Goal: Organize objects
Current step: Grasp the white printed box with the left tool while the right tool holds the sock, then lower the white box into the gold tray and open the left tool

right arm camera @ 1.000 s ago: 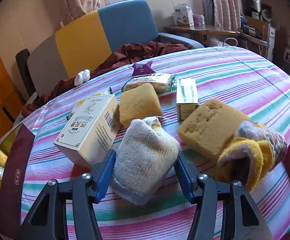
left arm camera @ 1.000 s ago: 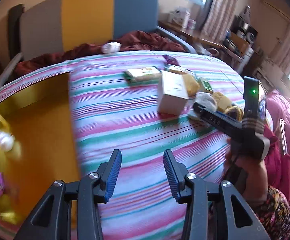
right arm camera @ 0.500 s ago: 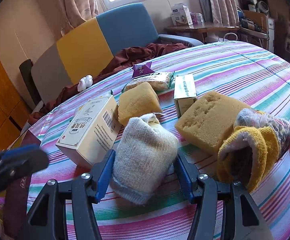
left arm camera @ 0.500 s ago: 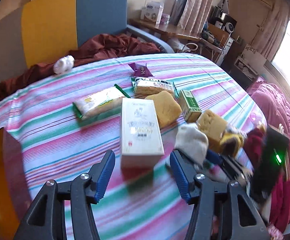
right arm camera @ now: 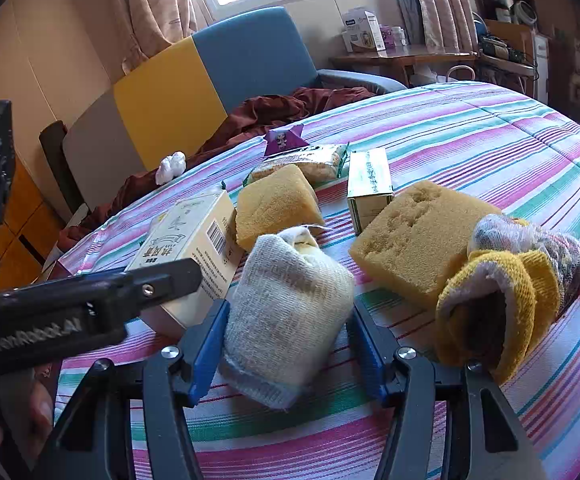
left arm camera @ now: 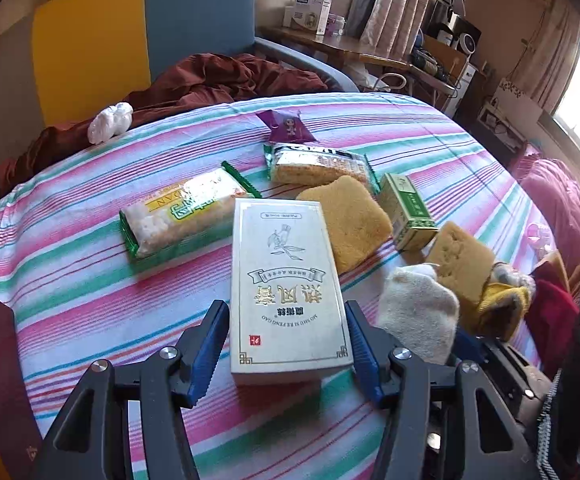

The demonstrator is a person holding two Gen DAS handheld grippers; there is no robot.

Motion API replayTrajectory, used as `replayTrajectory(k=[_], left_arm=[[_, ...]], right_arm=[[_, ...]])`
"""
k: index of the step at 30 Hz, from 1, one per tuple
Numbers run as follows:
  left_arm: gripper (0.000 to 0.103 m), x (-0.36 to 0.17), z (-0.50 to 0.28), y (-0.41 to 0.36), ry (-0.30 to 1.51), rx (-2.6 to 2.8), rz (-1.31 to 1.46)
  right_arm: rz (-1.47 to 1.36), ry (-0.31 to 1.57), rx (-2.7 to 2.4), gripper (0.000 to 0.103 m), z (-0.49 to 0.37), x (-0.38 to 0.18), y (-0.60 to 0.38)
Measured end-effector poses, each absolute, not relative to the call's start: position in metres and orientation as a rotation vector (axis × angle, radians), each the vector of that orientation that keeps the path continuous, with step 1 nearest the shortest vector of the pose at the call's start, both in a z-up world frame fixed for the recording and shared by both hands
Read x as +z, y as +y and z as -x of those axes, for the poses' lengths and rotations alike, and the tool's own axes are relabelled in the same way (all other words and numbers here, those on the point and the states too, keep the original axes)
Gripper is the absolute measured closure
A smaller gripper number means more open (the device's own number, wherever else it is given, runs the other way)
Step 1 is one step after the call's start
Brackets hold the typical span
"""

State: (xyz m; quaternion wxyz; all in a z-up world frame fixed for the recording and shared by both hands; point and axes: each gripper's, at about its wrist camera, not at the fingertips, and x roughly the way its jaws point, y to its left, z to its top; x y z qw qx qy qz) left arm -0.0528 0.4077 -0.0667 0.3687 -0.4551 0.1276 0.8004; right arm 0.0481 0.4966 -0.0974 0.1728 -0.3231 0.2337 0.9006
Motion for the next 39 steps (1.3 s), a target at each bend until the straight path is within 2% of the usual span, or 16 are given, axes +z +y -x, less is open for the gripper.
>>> replayTrajectory(k=[11, 16, 33, 36, 39], left_arm=[[0.052, -0.070, 0.048, 0.379, 0.298, 2.176, 1.111], [0.052, -0.070, 0.028, 0.367, 0.372, 2.239, 1.064], [0.052, -0.063, -0.027, 0.303, 0.244, 2.265, 1.004], [0.052, -0.052, -0.035, 0.289, 0.154, 2.263, 0.968], [0.052, -0.038, -0.045, 0.282, 0.151, 2.275, 0.899]], right_arm=[[0.921, 0.643, 2.556, 0.043, -0.048, -0.098, 0.495], [0.923, 0.635, 2.556, 0.043, -0.047, -0.098, 0.496], [0.942, 0.527, 2.535, 0.044, -0.044, -0.095, 0.486], [0.933, 0.487, 2.534, 0.044, -0.045, -0.093, 0.482], [0.935, 0.440, 2.531, 0.044, -0.044, -0.091, 0.477]])
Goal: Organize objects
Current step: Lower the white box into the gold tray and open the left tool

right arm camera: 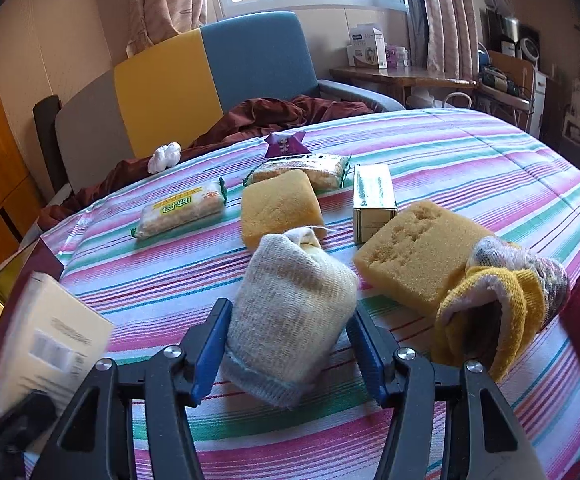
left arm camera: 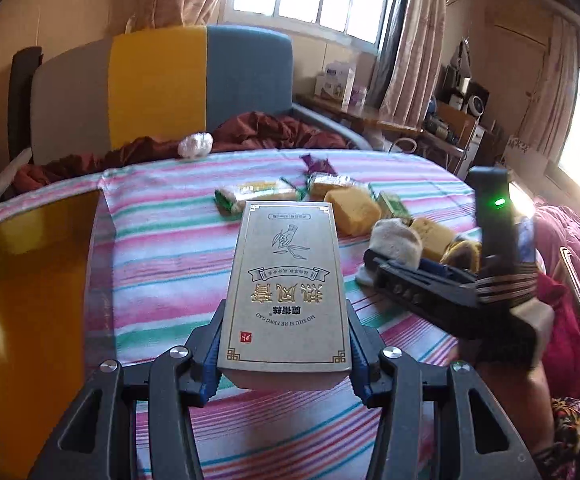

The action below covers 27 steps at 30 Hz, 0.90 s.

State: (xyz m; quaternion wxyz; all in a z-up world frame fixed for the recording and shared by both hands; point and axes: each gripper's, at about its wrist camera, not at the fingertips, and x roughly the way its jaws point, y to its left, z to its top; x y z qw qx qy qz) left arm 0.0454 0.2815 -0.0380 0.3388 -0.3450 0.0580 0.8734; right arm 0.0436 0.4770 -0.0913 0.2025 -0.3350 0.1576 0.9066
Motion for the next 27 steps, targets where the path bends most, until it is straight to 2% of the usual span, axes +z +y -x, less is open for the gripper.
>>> replayTrajectory(k=[16, 27], left_arm=[[0.052, 0.000, -0.063, 0.200, 0.116, 2.419, 0.770], [0.052, -0.017, -0.029, 0.135, 0.022, 2.543, 0.908]], right_arm=[[0.941, 0.335, 2.516, 0.045, -0.042, -0.088, 0.467], [0.908, 0.231, 2.541, 0.047, -0.046, -0.081, 0.452]])
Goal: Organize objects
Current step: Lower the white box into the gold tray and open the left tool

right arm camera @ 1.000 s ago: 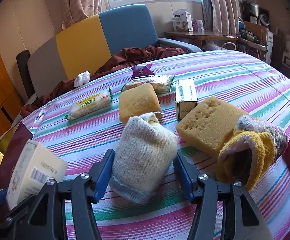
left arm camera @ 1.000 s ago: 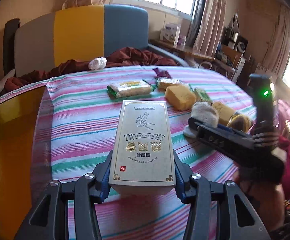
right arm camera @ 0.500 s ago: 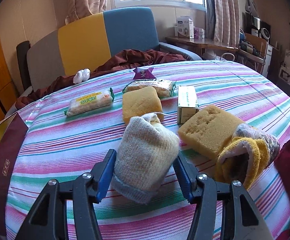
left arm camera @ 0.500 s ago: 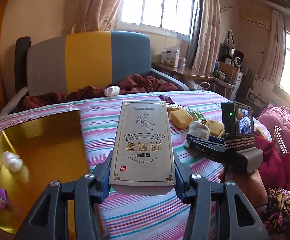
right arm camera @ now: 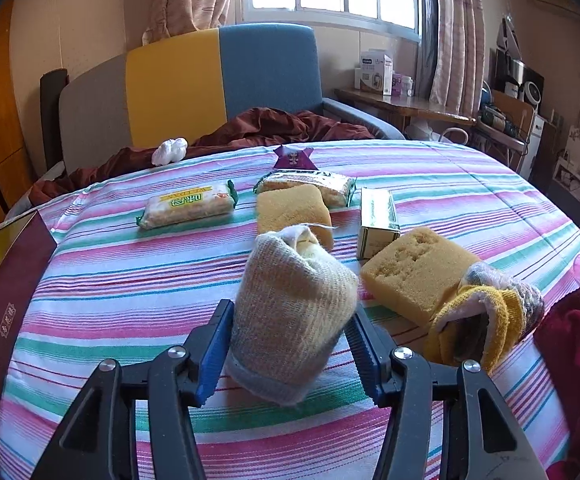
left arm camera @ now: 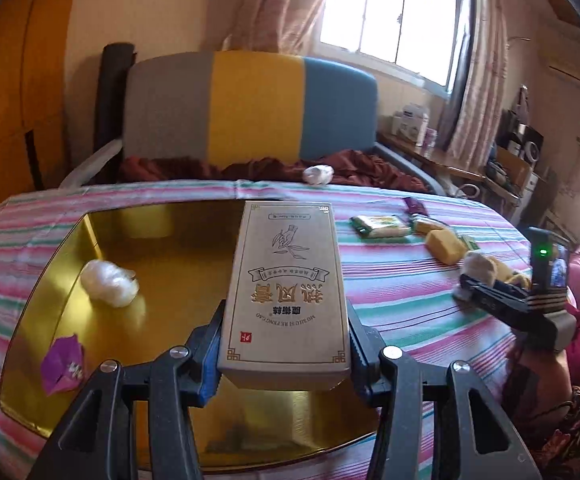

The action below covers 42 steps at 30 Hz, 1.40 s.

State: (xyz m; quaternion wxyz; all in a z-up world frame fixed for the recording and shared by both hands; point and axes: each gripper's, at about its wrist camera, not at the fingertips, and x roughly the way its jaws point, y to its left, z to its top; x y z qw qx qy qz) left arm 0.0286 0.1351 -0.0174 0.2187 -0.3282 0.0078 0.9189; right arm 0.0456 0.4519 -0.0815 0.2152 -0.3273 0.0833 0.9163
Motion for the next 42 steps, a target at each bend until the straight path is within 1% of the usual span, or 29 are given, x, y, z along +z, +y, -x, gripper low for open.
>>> replayTrajectory(k=[10, 15, 22, 32, 35, 40, 42], left_arm=[[0.052, -0.052, -0.003, 0.098, -0.015, 2.593, 1.083], [0.052, -0.059, -0.001, 0.086, -0.022, 2.610, 1.107], [0.052, -0.065, 0.000, 0.076, 0.018, 2.644, 1.104], [0.051, -0.068, -0.005, 0.072, 0.067, 2.675, 1.120], [0.051, -0.066, -0.010, 0.070, 0.044, 2.671, 1.120], [0.051, -0.065, -0.015, 0.062, -0.065, 2.640, 1.134], [0.051, -0.063, -0.016, 0.061, -0.069, 2.638, 1.128]], right_arm=[[0.890, 0.175, 2.559, 0.047, -0.049, -0.079, 0.442], [0.883, 0.167, 2.565, 0.047, -0.051, -0.078, 0.437], [0.880, 0.174, 2.580, 0.047, -0.057, -0.078, 0.431], [0.880, 0.120, 2.599, 0.047, -0.058, -0.075, 0.418], [0.882, 0.102, 2.607, 0.047, -0.058, -0.073, 0.413], [0.886, 0.062, 2.634, 0.047, -0.059, -0.070, 0.401], [0.888, 0.055, 2.646, 0.047, -0.059, -0.069, 0.396]])
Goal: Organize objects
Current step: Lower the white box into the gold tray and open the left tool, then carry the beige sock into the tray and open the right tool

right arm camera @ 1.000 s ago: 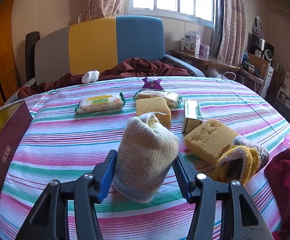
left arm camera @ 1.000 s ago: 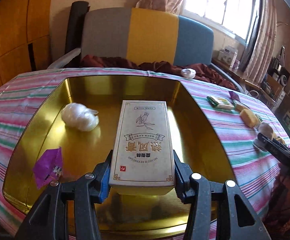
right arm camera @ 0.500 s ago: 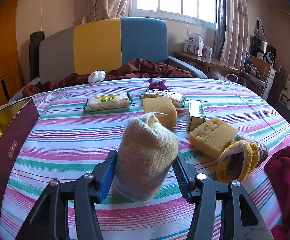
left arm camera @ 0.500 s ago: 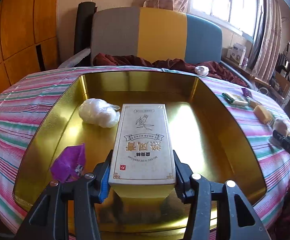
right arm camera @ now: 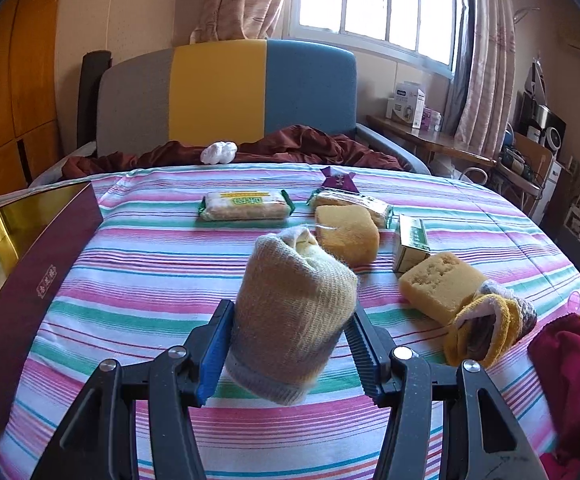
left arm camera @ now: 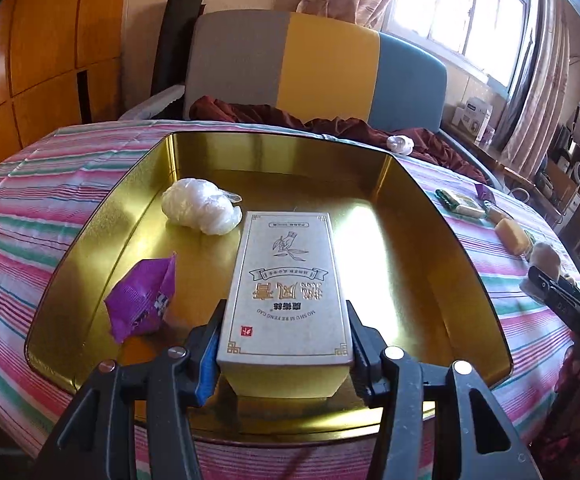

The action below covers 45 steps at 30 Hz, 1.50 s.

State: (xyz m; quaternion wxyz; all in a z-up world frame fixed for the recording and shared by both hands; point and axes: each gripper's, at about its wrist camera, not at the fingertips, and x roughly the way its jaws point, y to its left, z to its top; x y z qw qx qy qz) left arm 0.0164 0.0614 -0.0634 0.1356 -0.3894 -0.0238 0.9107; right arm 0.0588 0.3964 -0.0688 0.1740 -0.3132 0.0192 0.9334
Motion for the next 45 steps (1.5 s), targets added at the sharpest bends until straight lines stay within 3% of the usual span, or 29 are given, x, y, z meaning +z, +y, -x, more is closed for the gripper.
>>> replayTrajectory(k=[5, 9, 20, 28, 40, 45], left_arm=[[0.050, -0.060, -0.020, 0.056, -0.115, 2.628, 1.115], [0.038, -0.054, -0.024, 0.058, -0.097, 2.631, 1.069], [0.038, -0.040, -0.027, 0.046, -0.125, 2.693, 1.034], [0.038, -0.034, -0.032, 0.031, -0.165, 2.772, 1.007], [0.038, -0.025, -0.024, -0.008, -0.328, 2.866, 1.029], [0.038, -0.024, -0.026, -0.007, -0.322, 2.867, 1.021]], right_arm=[[0.872, 0.062, 2.678, 0.047, -0.061, -0.062, 0.386], [0.849, 0.075, 2.708, 0.047, -0.061, -0.051, 0.378], [0.792, 0.184, 2.835, 0.047, -0.062, -0.018, 0.345], [0.820, 0.165, 3.007, 0.047, -0.055, 0.004, 0.290], [1.155, -0.063, 3.150, 0.046, -0.039, -0.013, 0.193], [1.360, -0.014, 3.089, 0.046, -0.021, -0.034, 0.184]])
